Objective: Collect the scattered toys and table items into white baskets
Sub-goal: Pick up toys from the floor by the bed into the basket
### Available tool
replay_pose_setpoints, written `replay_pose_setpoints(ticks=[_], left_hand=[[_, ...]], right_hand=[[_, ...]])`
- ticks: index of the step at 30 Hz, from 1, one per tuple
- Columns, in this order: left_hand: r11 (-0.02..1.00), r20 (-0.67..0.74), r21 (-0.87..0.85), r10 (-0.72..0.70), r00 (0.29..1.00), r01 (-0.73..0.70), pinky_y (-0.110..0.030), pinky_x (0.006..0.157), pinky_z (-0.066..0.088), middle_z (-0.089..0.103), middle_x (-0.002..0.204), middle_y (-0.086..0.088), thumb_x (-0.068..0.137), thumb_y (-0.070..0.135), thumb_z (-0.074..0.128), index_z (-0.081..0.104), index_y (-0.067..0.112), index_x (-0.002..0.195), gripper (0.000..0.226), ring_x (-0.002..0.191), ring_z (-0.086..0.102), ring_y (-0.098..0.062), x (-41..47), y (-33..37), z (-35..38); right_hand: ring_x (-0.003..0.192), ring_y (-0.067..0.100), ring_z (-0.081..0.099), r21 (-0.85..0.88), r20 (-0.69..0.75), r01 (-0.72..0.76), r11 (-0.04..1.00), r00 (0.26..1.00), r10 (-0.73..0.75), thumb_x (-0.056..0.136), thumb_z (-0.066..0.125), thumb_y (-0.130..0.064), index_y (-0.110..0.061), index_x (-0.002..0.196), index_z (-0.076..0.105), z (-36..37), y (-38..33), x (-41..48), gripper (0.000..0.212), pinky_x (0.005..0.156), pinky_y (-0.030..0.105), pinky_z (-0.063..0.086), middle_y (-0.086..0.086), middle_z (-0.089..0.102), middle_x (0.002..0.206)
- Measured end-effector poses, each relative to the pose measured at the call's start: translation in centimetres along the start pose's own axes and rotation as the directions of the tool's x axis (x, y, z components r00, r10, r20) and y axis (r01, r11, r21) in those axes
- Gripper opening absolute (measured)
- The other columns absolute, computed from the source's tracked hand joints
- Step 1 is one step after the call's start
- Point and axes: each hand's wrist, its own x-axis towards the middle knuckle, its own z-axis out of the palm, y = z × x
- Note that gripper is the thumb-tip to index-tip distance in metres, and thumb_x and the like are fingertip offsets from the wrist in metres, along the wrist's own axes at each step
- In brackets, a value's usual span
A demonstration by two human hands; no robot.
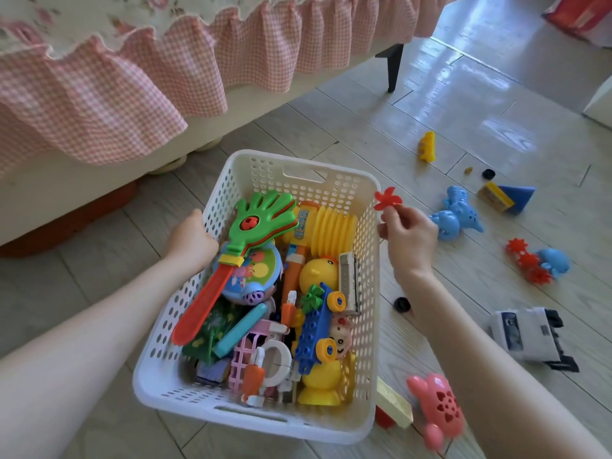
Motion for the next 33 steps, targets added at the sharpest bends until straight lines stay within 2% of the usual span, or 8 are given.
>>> replay_pose_setpoints(ticks=[5, 8, 11, 15, 18, 21, 27, 33], left_hand=[[1.000, 0.003, -0.019, -0.005, 1.000, 0.005, -0.035, 0.066, 0.035, 0.054, 0.114, -0.025, 0.088, -0.002, 0.043, 0.043, 0.000, 0.103, 0.015, 0.085, 0.048, -0.031, -0.2, 0.2, -0.1], [1.000, -0.002, -0.014, -0.004, 1.000, 0.004, -0.037, 0.070, 0.037, 0.053, 0.119, -0.026, 0.088, -0.001, 0.044, 0.044, -0.003, 0.111, 0.022, 0.101, 0.053, -0.039, -0.1, 0.1, -0.1], [1.000, 0.007, 0.003, 0.006, 1.000, -0.006, -0.038, 0.071, 0.037, 0.053, 0.116, -0.028, 0.088, -0.002, 0.044, 0.045, -0.006, 0.110, 0.023, 0.103, 0.052, -0.042, 0.0, 0.0, -0.2], [1.000, -0.004, 0.024, 0.012, 1.000, -0.012, -0.038, 0.070, 0.037, 0.054, 0.114, -0.029, 0.087, -0.002, 0.044, 0.045, -0.006, 0.109, 0.022, 0.102, 0.052, -0.042, 0.1, -0.1, -0.2], [0.999, -0.010, 0.029, 0.017, 1.000, -0.016, -0.041, 0.071, 0.040, 0.054, 0.114, -0.028, 0.088, -0.002, 0.044, 0.045, -0.006, 0.110, 0.023, 0.102, 0.052, -0.042, 0.0, -0.1, -0.2], [0.999, -0.012, 0.033, 0.019, 1.000, -0.019, -0.043, 0.071, 0.042, 0.054, 0.112, -0.029, 0.088, -0.002, 0.044, 0.045, -0.006, 0.109, 0.021, 0.100, 0.053, -0.043, -0.2, 0.0, -0.1], [0.999, 0.004, 0.036, 0.025, 1.000, -0.025, -0.044, 0.075, 0.043, 0.054, 0.115, -0.028, 0.088, -0.002, 0.044, 0.044, -0.006, 0.112, 0.024, 0.102, 0.053, -0.043, -0.3, 0.2, -0.2], [0.999, 0.002, 0.033, 0.026, 1.000, -0.026, -0.040, 0.067, 0.040, 0.054, 0.112, -0.027, 0.088, -0.003, 0.044, 0.044, -0.006, 0.112, 0.024, 0.099, 0.054, -0.041, -0.3, 0.2, -0.2]], right_hand=[[0.071, 0.012, 0.062, -0.191, 0.173, 0.192, 0.963, 0.972, -0.159, 0.087, 0.061, -0.012, -0.015, 0.099, 0.071, -0.8, -1.7, -2.8, 0.015, 0.068, 0.014, 0.048, -0.002, 0.068, 0.080], [0.097, 0.009, 0.059, -0.224, 0.320, 0.233, 0.946, 0.935, -0.155, 0.086, 0.064, -0.017, -0.015, 0.118, 0.063, -0.6, -2.0, -4.0, 0.032, 0.089, 0.022, 0.045, -0.005, 0.066, 0.107], [0.111, 0.009, 0.053, -0.139, 0.228, 0.142, 0.980, 0.968, -0.108, 0.086, 0.064, -0.015, -0.012, 0.129, 0.051, -0.7, -1.5, -5.3, 0.046, 0.095, 0.024, 0.043, -0.003, 0.058, 0.122], [0.094, -0.003, 0.054, -0.034, 0.087, 0.063, 0.997, 0.994, -0.060, 0.088, 0.060, -0.015, -0.015, 0.121, 0.054, -1.5, 0.0, -7.7, 0.033, 0.075, 0.004, 0.044, -0.014, 0.057, 0.101], [0.092, 0.003, 0.058, -0.021, 0.008, -0.022, 1.000, 1.000, 0.022, 0.092, 0.053, -0.013, -0.011, 0.116, 0.058, -2.8, 1.6, -8.4, 0.025, 0.074, 0.008, 0.047, -0.007, 0.061, 0.100], [0.089, 0.006, 0.058, -0.183, -0.013, -0.108, 0.977, 0.994, 0.107, 0.092, 0.053, -0.017, -0.010, 0.115, 0.059, -4.3, 3.7, -8.2, 0.025, 0.080, 0.018, 0.048, -0.007, 0.060, 0.095], [0.112, 0.027, 0.049, -0.598, -0.060, -0.144, 0.788, 0.989, 0.135, 0.088, 0.059, -0.023, -0.014, 0.125, 0.051, -7.1, 8.2, -6.6, 0.039, 0.095, 0.039, 0.042, 0.009, 0.048, 0.126], [0.113, 0.031, 0.049, -0.603, -0.062, -0.276, 0.748, 0.952, 0.301, 0.089, 0.058, -0.016, -0.024, 0.139, 0.039, -7.1, 10.6, -5.6, 0.054, 0.095, 0.037, 0.039, 0.014, 0.052, 0.124]])
